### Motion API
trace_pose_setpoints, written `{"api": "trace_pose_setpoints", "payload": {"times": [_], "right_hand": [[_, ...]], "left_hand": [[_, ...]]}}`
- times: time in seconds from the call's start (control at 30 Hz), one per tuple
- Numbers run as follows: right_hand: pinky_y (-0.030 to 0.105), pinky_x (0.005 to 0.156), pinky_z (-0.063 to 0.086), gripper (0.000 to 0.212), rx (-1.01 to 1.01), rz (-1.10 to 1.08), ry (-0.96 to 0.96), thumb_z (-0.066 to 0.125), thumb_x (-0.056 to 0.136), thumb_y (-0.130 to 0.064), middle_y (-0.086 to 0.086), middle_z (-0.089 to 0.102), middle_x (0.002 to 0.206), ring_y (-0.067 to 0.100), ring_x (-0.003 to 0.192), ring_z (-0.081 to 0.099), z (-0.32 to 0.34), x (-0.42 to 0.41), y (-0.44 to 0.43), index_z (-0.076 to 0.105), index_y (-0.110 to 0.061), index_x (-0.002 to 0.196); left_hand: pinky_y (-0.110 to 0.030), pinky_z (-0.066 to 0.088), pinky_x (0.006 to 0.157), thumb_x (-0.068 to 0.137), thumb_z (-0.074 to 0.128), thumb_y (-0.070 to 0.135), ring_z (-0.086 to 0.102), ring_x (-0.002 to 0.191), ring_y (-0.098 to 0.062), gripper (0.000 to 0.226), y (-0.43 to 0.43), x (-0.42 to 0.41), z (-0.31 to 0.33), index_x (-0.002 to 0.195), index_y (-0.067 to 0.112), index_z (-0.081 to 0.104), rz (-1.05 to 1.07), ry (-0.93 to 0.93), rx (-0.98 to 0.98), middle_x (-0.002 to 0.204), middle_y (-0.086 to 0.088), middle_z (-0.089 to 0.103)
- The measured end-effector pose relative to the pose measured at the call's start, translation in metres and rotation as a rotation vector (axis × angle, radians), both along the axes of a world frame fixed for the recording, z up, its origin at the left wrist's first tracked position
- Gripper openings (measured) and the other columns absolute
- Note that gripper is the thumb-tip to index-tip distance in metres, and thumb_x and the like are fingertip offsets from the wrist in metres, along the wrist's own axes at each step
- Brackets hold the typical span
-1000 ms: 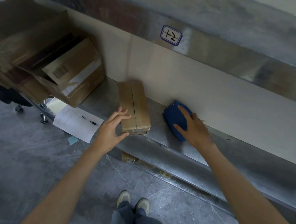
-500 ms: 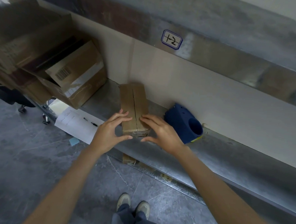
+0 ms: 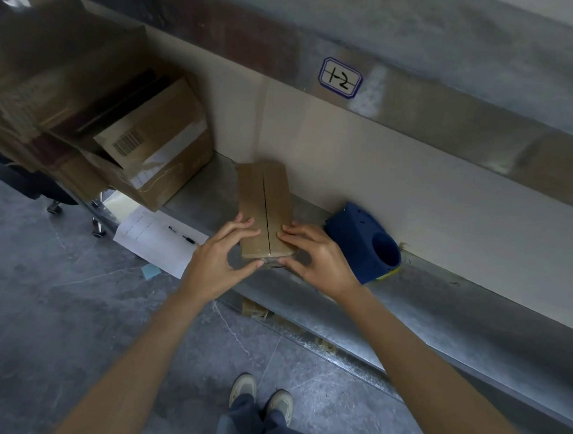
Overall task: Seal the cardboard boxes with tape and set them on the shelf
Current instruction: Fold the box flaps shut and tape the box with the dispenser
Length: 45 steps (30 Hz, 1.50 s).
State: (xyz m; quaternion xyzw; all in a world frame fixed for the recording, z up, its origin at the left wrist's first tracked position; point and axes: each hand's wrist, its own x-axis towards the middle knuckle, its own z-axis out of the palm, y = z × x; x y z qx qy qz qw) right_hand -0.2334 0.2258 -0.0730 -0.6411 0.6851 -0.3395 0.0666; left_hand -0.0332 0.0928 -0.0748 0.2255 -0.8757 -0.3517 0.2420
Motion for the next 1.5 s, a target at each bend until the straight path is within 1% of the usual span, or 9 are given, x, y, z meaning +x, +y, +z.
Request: {"api": "trace_pose_setpoints", "payload": {"times": [0.13,0.37,0.47,0.7,0.93,1.03,1.23,1.4,1.5], "right_hand": [[0.027,0.103,0.045,0.048,-0.018,-0.052,-0.018,0.070,0.085,-0.042,0.004,0.068,0.119,0.018,0.117,0.060,0.003,0.006,-0.003,0.071,-0.009,0.119],[0.022,0.097,0.046,0.029,-0.088,-0.209,-0.089,0.079,0.078,-0.016,0.006,0.072,0.107,0.022,0.105,0.065,-0.001,0.021,-0.011,0.076,-0.006,0.106],[0.011,0.098,0.039,0.023,-0.095,-0.188,-0.074,0.076,0.082,-0.007,0.005,0.073,0.104,0.019,0.102,0.065,0.002,0.018,-0.010,0.076,-0.007,0.105],[0.010,0.105,0.034,0.024,-0.019,-0.095,-0.100,0.068,0.091,-0.011,0.004,0.070,0.117,0.013,0.115,0.060,0.009,0.008,-0.003,0.073,-0.009,0.115],[0.015,0.110,0.032,0.032,-0.008,-0.060,-0.075,0.063,0.089,0.004,0.007,0.068,0.120,0.019,0.119,0.057,0.008,0.003,-0.002,0.070,-0.006,0.118],[0.017,0.111,0.032,0.034,0.005,-0.046,-0.068,0.061,0.090,0.005,0.007,0.067,0.123,0.021,0.122,0.057,0.007,0.004,-0.002,0.069,-0.006,0.120],[0.023,0.115,0.029,0.046,0.151,0.078,-0.021,0.053,0.090,-0.024,0.007,0.059,0.137,0.017,0.132,0.047,0.021,-0.005,0.004,0.060,-0.007,0.132],[0.030,0.112,0.038,0.041,0.073,0.077,0.054,0.065,0.087,0.003,0.007,0.063,0.131,0.020,0.126,0.055,0.015,-0.008,0.000,0.065,-0.008,0.127],[0.022,0.110,0.039,0.033,-0.013,0.033,0.032,0.067,0.087,0.002,0.007,0.067,0.123,0.020,0.118,0.060,0.011,-0.005,-0.002,0.070,-0.007,0.119]], "left_hand": [[-0.018,0.041,0.096,0.080,0.071,0.034,0.036,0.142,-0.001,0.043,0.007,-0.004,0.001,0.123,0.029,0.065,0.072,0.030,0.001,0.136,0.019,0.055],[-0.003,0.032,0.093,0.079,0.064,0.018,0.040,0.138,0.003,0.038,0.013,-0.009,0.001,0.115,0.030,0.069,0.176,0.056,0.053,0.131,0.023,0.058],[-0.006,0.034,0.098,0.081,0.069,0.000,0.040,0.139,0.001,0.044,0.009,-0.007,0.001,0.117,0.025,0.071,0.138,0.042,0.058,0.133,0.020,0.058],[-0.028,0.030,0.112,0.091,0.060,0.000,0.032,0.143,0.002,0.050,0.000,-0.001,0.003,0.126,0.035,0.063,0.030,0.000,0.174,0.140,0.028,0.048],[-0.016,0.031,0.104,0.091,0.056,-0.005,0.030,0.144,0.003,0.052,0.002,-0.002,0.005,0.125,0.035,0.061,0.036,-0.006,0.167,0.141,0.023,0.050],[-0.026,0.030,0.111,0.091,0.055,-0.005,0.028,0.144,0.004,0.052,0.000,0.000,0.005,0.128,0.031,0.062,0.010,-0.024,0.186,0.143,0.023,0.049],[-0.022,0.027,0.108,0.088,0.056,-0.005,0.027,0.142,0.009,0.056,-0.005,0.002,0.011,0.128,0.035,0.062,-0.011,-0.066,0.191,0.141,0.028,0.047],[-0.029,0.032,0.112,0.091,0.058,0.000,0.031,0.142,0.006,0.049,-0.004,0.001,0.002,0.126,0.034,0.063,0.014,-0.030,0.156,0.141,0.026,0.048],[-0.018,0.032,0.109,0.089,0.061,0.000,0.035,0.142,0.002,0.046,-0.002,-0.001,-0.001,0.125,0.028,0.065,0.025,0.010,0.118,0.141,0.018,0.052]]}}
